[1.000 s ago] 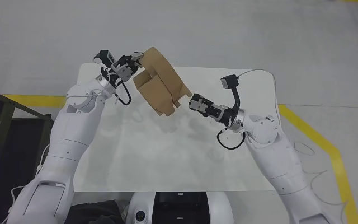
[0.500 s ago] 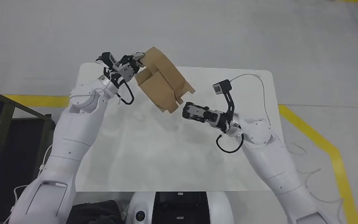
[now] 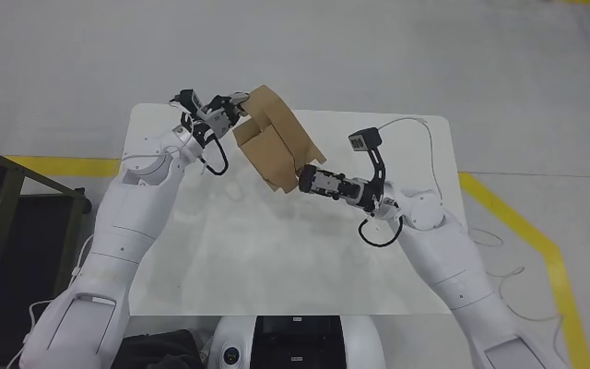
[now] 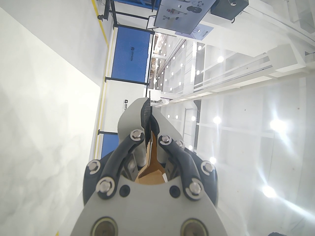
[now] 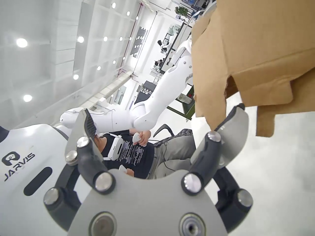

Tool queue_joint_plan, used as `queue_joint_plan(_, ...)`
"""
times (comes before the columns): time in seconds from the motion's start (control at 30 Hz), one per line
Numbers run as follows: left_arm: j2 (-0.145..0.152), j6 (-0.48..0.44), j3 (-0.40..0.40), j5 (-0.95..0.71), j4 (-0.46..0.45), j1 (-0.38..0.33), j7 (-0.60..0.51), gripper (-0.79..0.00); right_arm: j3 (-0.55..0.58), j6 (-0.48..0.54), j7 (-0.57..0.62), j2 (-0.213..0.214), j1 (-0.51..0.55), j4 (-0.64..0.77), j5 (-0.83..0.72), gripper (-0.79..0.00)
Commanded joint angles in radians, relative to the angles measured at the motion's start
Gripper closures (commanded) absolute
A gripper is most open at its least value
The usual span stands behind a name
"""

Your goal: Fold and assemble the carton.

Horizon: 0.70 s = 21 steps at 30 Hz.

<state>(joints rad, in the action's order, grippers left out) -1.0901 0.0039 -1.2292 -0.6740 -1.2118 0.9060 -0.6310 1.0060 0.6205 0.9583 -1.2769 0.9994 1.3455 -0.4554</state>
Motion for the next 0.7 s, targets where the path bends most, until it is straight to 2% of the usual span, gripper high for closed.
queue_joint_plan(0.0, -0.001, 0.003, -0.002, 0.003, 0.001, 0.0, -0.002, 0.0, 0.001, 0.01, 0.003, 0.0, -0.006, -0.007, 0.0, -0.785)
queue_joint_plan(0.23, -0.004, 0.024, -0.011, -0.009, 0.006, -0.003, -0.017, 0.0, 0.007, 0.02, 0.019, 0.0, -0.017, -0.034, -0.014, -0.785)
queue_joint_plan(0.67, -0.016, 0.052, -0.007, -0.03, 0.019, -0.02, -0.023, 0.0, -0.052, 0.03, 0.09, -0.02, -0.054, -0.101, -0.111, -0.785)
